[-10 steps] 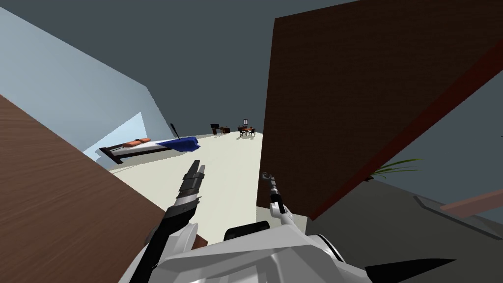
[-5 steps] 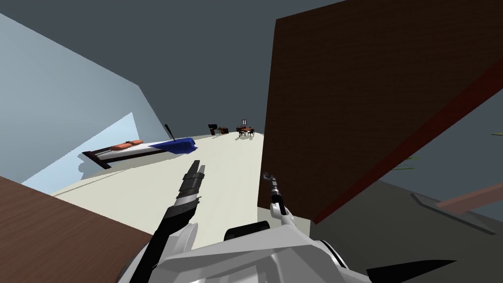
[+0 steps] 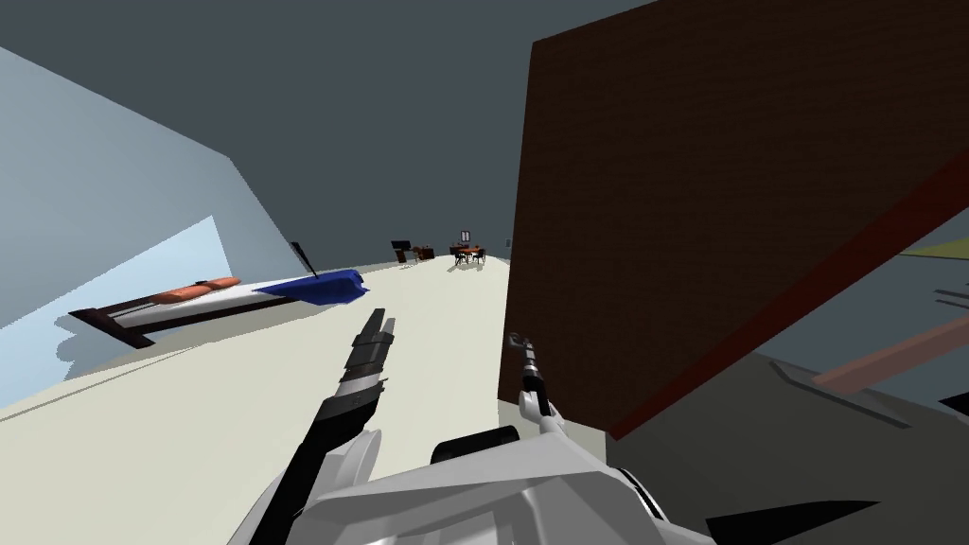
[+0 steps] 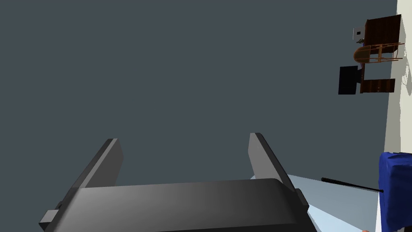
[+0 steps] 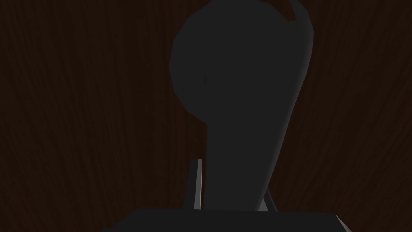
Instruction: Push the door open
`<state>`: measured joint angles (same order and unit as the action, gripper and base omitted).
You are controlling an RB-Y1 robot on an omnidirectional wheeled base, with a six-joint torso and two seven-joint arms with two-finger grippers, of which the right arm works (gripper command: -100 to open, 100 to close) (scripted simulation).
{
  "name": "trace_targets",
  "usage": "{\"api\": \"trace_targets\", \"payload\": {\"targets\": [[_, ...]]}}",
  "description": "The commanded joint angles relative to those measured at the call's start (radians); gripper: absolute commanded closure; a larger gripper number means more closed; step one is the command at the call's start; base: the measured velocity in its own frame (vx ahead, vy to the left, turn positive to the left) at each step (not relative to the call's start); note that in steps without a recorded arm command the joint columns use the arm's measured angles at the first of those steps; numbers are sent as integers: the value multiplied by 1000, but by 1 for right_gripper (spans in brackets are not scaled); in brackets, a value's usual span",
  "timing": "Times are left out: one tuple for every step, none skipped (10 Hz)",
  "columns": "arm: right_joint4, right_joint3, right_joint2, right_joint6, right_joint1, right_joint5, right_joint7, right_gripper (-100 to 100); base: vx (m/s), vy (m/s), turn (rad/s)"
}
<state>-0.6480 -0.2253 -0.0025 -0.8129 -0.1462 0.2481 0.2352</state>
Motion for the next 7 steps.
{"api": "trace_targets", "payload": {"targets": [[-6,-18,16,-6,-7,9,13,100,201,48,-79],[-7,-24,26,-7,-7,13,19,100,187,38,-81],[-7,-31,38,-8,-7,16,24,100,158,39,-63],[-7,-36,48,-9,-7,19,29,100,160,46,-61],[-27,-39,33,-2,13,19,26,100,68,5,-48],[-32,-57,2,-2,16,31,33,100,118,6,-23],[-33,-64,-8,-2,16,37,37,100,200,33,-31]]}}
